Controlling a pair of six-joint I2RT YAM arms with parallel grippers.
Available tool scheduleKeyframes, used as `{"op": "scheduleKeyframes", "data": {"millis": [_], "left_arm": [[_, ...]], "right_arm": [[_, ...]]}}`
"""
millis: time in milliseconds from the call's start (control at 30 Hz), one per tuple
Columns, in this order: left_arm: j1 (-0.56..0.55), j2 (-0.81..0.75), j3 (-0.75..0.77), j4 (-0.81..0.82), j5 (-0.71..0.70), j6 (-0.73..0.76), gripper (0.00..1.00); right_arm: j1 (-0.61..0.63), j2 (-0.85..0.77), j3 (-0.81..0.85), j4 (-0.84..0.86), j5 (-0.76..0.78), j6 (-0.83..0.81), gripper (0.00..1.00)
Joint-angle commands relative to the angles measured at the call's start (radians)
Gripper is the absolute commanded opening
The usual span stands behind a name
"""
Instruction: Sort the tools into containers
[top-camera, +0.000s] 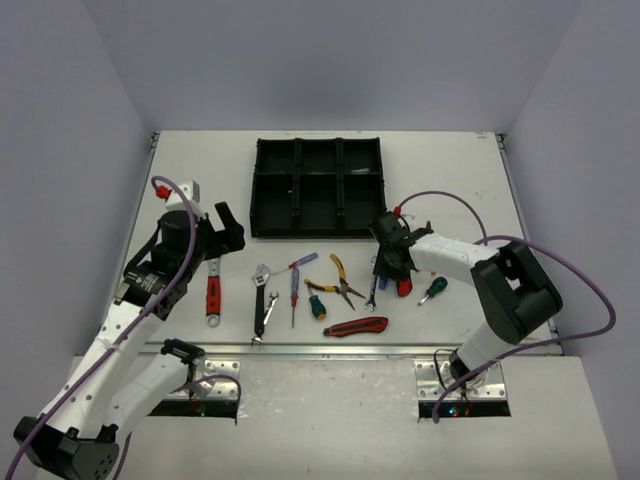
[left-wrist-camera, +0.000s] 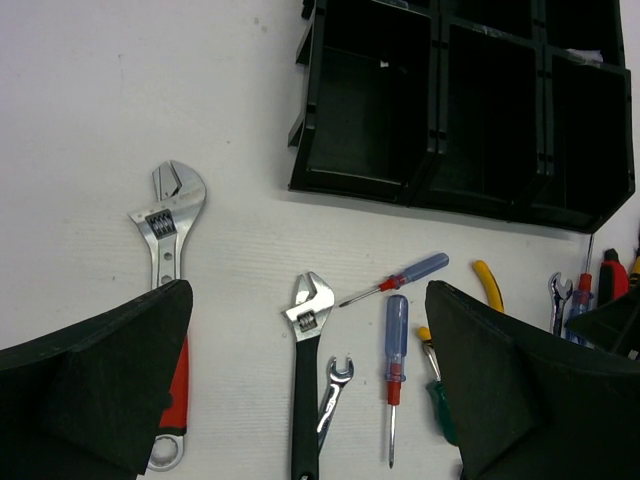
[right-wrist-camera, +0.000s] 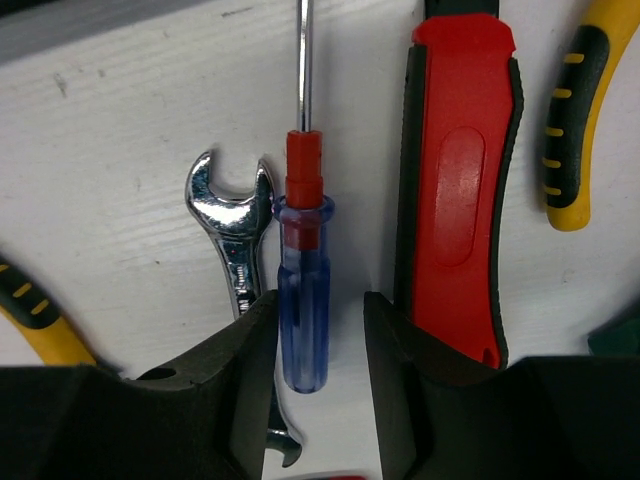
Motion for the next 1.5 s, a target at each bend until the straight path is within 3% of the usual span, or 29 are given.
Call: {"op": "scheduleKeyframes", "data": {"millis": [0,133,267,367,400,467,533,600,700,833,967,1067,1200,1333,1400,1467], "left_arm": [[-0.005,0.000,-0.002,0.043,0.014,0.015,1.00],[-0.006,0.005,-0.001,0.045,0.020,0.017,1.00],[-0.007,0.014,0.007,0.044,0.041,0.018,1.00],[-0.006,0.022,0.020,0.048,0.130,-0.006,1.00],[-0.006,0.022,0.015,0.071,0.269,-0.037,1.00],[-0.006,0.018,-0.002,0.163,0.397,-0.085,1.00],[-0.008,0.016,-0.055,0.339,0.606,-0.154,1.00],[-0.013,0.035,-0.126,0.542,0.790,-0.270,1.00],[-0.044,0.075,-0.175,0.822,0.888,-0.390,1.00],[-0.118,0.119,-0.179,0.978,0.858,-0.446,0.97],[-0.199,0.184,-0.157,1.031,0.779,-0.437,0.83],[-0.246,0.242,-0.129,1.003,0.730,-0.413,0.65],[-0.263,0.276,-0.101,0.974,0.689,-0.397,0.58],[-0.287,0.315,-0.068,0.992,0.687,-0.398,0.29],[-0.304,0.340,-0.045,0.988,0.687,-0.393,0.05],[-0.316,0.354,-0.029,0.977,0.679,-0.384,0.00]], "right_arm": [[0.004,0.016,-0.029,0.069,-0.004,0.031,0.34],[0.005,0.019,-0.054,0.087,-0.016,0.033,0.13],[0.016,-0.055,-0.060,0.063,0.007,0.015,0.09],[0.045,-0.148,-0.043,0.032,0.025,-0.034,0.04],[0.065,-0.213,-0.040,0.036,0.023,-0.072,0.01],[0.088,-0.306,-0.049,0.062,-0.025,-0.138,0.00],[0.098,-0.418,-0.099,0.182,-0.146,-0.215,0.00],[0.111,-0.538,-0.198,0.421,-0.448,-0.315,0.00],[0.115,-0.659,-0.289,0.629,-0.700,-0.313,0.00],[0.119,-0.681,-0.257,0.666,-0.836,-0.298,0.00],[0.129,-0.667,-0.244,0.726,-0.902,-0.267,0.00],[0.134,-0.659,-0.238,0.758,-0.923,-0.244,0.00],[0.138,-0.655,-0.226,0.780,-0.938,-0.229,0.00],[0.140,-0.639,-0.218,0.806,-0.965,-0.210,0.00],[0.143,-0.635,-0.218,0.821,-0.961,-0.202,0.00],[0.143,-0.643,-0.222,0.813,-0.929,-0.200,0.00]]}}
